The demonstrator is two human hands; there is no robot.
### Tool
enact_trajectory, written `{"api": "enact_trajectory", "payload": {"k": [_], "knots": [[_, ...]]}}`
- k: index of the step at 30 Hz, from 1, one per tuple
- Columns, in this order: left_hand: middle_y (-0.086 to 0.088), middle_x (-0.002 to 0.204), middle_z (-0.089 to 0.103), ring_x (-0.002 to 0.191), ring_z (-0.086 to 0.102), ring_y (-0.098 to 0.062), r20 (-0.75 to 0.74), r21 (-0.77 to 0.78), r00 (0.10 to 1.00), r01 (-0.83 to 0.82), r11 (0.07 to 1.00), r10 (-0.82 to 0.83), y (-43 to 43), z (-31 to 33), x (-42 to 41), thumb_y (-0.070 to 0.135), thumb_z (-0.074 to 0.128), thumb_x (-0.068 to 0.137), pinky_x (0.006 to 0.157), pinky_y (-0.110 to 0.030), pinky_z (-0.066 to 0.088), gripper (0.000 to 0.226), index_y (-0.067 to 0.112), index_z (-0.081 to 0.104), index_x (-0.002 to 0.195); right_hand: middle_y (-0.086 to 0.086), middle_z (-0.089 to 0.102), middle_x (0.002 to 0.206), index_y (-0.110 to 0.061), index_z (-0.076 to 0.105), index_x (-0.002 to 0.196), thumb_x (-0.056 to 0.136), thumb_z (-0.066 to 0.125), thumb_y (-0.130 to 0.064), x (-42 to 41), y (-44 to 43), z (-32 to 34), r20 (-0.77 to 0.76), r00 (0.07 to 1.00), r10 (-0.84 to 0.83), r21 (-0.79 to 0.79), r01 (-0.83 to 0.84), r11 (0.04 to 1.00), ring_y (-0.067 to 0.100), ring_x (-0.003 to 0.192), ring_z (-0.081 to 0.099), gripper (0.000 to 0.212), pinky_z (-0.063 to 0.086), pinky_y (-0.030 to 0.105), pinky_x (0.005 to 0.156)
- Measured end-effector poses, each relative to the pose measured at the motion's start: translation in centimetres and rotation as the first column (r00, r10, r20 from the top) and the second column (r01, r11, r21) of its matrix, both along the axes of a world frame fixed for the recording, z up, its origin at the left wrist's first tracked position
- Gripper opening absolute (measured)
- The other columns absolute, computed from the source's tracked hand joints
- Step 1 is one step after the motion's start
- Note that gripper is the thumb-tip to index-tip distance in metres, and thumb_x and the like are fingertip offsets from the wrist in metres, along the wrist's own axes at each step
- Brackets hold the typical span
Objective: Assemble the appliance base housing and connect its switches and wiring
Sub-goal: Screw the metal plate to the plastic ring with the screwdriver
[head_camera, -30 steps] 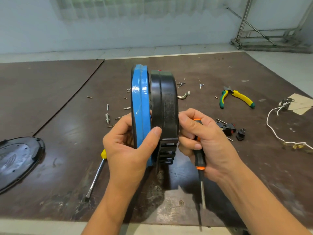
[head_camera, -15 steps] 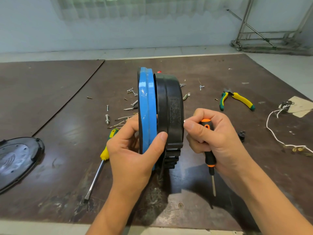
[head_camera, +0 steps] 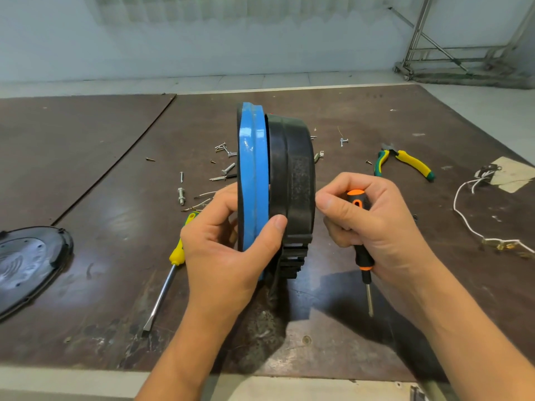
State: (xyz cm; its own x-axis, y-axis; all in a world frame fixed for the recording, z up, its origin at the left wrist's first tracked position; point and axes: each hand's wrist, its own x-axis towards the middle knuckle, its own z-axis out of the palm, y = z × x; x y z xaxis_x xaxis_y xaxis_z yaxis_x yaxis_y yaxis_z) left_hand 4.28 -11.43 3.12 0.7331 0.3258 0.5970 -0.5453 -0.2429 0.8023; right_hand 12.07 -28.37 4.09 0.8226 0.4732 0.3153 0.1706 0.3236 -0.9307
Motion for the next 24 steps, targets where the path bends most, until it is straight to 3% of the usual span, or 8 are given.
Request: {"api": "enact_trajectory", "payload": {"k": [3,8,12,17,24], "knots": [[0.000,0.087,0.068,0.075,0.064,-0.016,-0.002,0.019,1.000,0.007,1.000,-0.007,0.0,0.0,0.0,0.015,0.076,0.079,0.068,-0.026,0.053,0.019,0.012,0.068,0.096,-0.001,0.040,0.053,-0.009,0.070,0.077,0.084,0.075,-0.014,0.1,-0.8,0.2,0.094,0.993,-0.067,-0.077,0.074,0.994,0.015,0.046,0.029,0.009,0.028,0.019,0.045],[0.000,0.093,0.069,0.084,0.067,-0.023,-0.004,0.056,1.000,-0.002,0.998,0.002,0.0,0.0,0.0,0.016,0.077,0.080,0.073,-0.029,0.055,0.022,0.019,0.069,0.100,-0.001,0.041,0.052,-0.007,0.070,0.076,0.085,0.072,-0.009,0.2,-1.2,0.5,0.111,0.991,-0.077,-0.104,0.088,0.991,0.013,0.044,0.032,0.009,0.029,0.018,0.045],[-0.001,0.090,0.068,0.080,0.065,-0.018,-0.008,0.068,1.000,-0.008,0.998,0.008,-0.3,0.2,0.0,0.007,0.078,0.079,0.072,-0.026,0.055,0.020,0.014,0.067,0.094,0.001,0.034,0.050,-0.008,0.066,0.069,0.082,0.071,-0.007,0.1,-1.0,0.8,0.054,0.993,-0.101,-0.079,0.105,0.991,0.014,0.042,0.025,0.014,0.026,0.017,0.045],[-0.001,0.090,0.065,0.081,0.064,-0.018,0.009,0.129,1.000,-0.012,0.992,0.011,-0.3,0.4,-0.2,0.004,0.077,0.080,0.072,-0.025,0.056,0.022,0.013,0.065,0.095,0.004,0.027,0.049,-0.013,0.063,0.063,0.084,0.066,-0.007,0.0,-1.2,1.3,-0.029,1.000,-0.006,-0.055,0.005,0.998,0.012,0.040,0.022,0.022,0.024,0.015,0.044],[-0.001,0.091,0.065,0.082,0.063,-0.016,0.014,0.124,1.000,-0.022,0.992,0.020,-0.8,0.1,-0.1,0.003,0.077,0.079,0.074,-0.021,0.052,0.023,0.013,0.065,0.095,0.002,0.027,0.050,-0.012,0.064,0.068,0.076,0.071,-0.016,0.5,-2.0,1.1,-0.116,0.990,0.074,-0.088,-0.085,0.992,0.010,0.038,0.022,0.012,0.022,0.015,0.043]]}}
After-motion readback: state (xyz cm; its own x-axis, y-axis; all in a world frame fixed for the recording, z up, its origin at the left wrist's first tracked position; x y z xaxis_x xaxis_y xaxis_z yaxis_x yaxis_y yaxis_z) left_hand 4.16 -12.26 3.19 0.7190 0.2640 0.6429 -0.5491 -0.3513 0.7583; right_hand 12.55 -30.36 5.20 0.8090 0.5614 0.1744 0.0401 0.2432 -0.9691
